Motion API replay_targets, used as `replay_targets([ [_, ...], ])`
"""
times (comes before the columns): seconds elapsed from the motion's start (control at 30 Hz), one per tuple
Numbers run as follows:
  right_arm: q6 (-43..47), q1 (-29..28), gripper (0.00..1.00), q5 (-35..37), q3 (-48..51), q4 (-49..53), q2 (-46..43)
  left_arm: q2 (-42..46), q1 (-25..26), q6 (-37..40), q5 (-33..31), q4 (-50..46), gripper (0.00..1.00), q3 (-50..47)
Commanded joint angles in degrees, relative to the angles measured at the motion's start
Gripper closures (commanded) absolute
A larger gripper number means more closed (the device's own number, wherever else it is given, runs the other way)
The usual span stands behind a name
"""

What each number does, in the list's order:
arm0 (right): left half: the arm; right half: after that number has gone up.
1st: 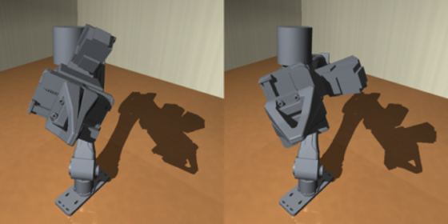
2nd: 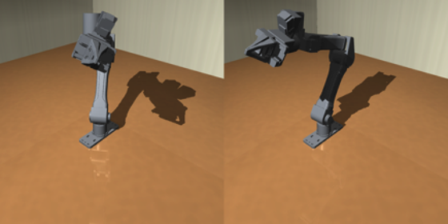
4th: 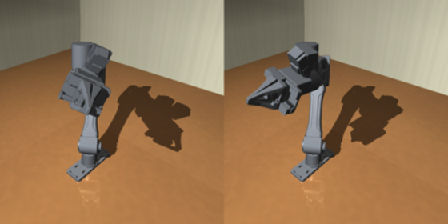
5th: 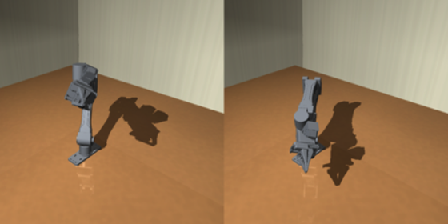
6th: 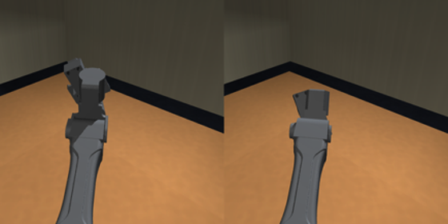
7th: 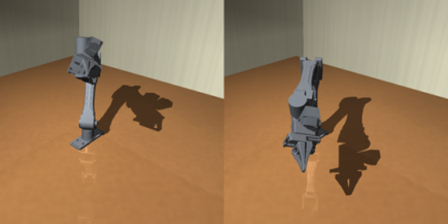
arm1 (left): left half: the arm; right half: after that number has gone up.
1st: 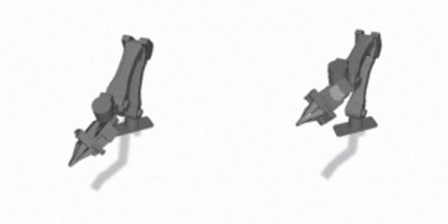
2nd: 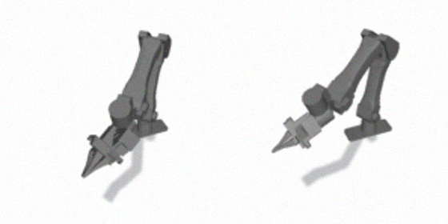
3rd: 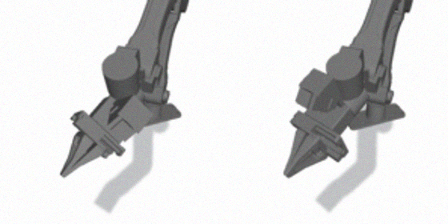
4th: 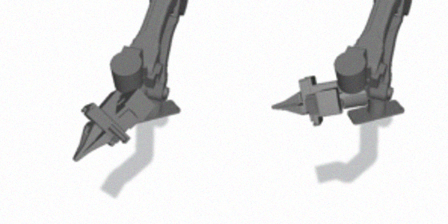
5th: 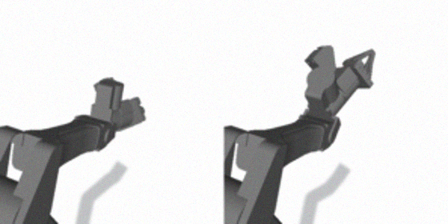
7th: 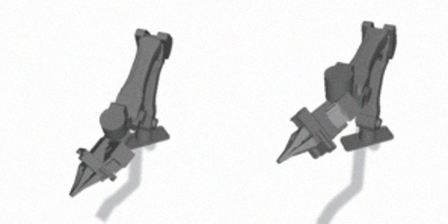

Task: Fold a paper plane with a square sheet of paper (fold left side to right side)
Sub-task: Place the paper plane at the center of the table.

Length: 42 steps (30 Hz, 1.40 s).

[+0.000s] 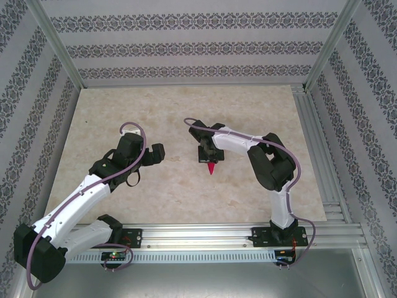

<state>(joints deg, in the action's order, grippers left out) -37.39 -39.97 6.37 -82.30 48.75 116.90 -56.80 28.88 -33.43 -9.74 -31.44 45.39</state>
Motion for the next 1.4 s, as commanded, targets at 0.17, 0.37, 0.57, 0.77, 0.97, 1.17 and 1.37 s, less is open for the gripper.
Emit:
replay_targets([
  [0.17, 1.34, 0.57, 1.00, -0.35, -1.26, 1.38, 1.43, 0.55, -0.25, 1.39, -0.28, -1.69, 0.00, 0.52],
  [0.37, 2.44, 0.64, 0.89, 0.20, -2.68, 3.32, -0.30, 0.46, -0.30, 1.26, -0.20, -1.64, 0.00, 0.49],
  [0.57, 3.16, 0.64, 0.84, 0.48, -3.07, 4.23, -1.75, 0.46, -0.23, 1.18, -0.16, -1.61, 0.00, 0.41],
  [0.77, 3.15, 0.52, 0.76, 1.02, -3.48, 5.51, -2.95, 0.46, -0.28, 1.20, -0.17, -1.78, 0.00, 0.49],
  [0.97, 3.37, 0.15, 0.69, 1.28, -4.15, 7.36, -5.11, 0.46, -0.24, 1.06, -0.19, -1.69, 0.00, 0.49],
  [1.17, 5.13, 0.00, 0.60, 2.88, -6.28, 11.15, -10.00, 0.73, -0.29, -0.13, -1.87, -2.13, 0.00, 1.01],
  [1.37, 10.28, 1.37, 0.45, 10.54, -4.00, 11.27, -21.23, 0.81, -0.26, -1.70, -7.48, -3.74, 0.00, 2.62],
])
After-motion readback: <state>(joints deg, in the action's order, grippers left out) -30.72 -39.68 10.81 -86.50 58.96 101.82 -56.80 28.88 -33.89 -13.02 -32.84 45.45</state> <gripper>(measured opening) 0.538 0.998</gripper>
